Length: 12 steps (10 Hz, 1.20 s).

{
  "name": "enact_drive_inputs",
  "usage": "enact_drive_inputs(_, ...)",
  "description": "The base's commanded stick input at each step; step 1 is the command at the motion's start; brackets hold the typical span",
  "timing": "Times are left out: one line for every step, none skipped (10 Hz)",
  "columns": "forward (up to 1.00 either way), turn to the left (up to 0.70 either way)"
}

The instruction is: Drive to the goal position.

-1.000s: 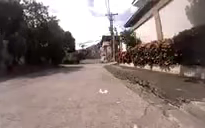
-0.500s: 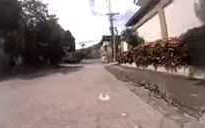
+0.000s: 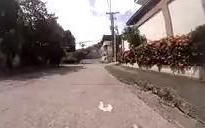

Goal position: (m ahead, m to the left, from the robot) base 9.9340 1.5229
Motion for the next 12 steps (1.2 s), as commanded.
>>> enact_drive_inputs(0.7, 0.0)
enact_drive_inputs(0.7, 0.0)
enact_drive_inputs(0.7, 0.0)
enact_drive_inputs(0.7, 0.0)
enact_drive_inputs(0.7, 0.0)
enact_drive_inputs(0.7, 0.0)
enact_drive_inputs(0.7, 0.0)
enact_drive_inputs(0.7, 0.0)
enact_drive_inputs(0.7, 0.0)
enact_drive_inputs(0.7, 0.0)
enact_drive_inputs(0.7, 0.0)
enact_drive_inputs(0.7, 0.0)
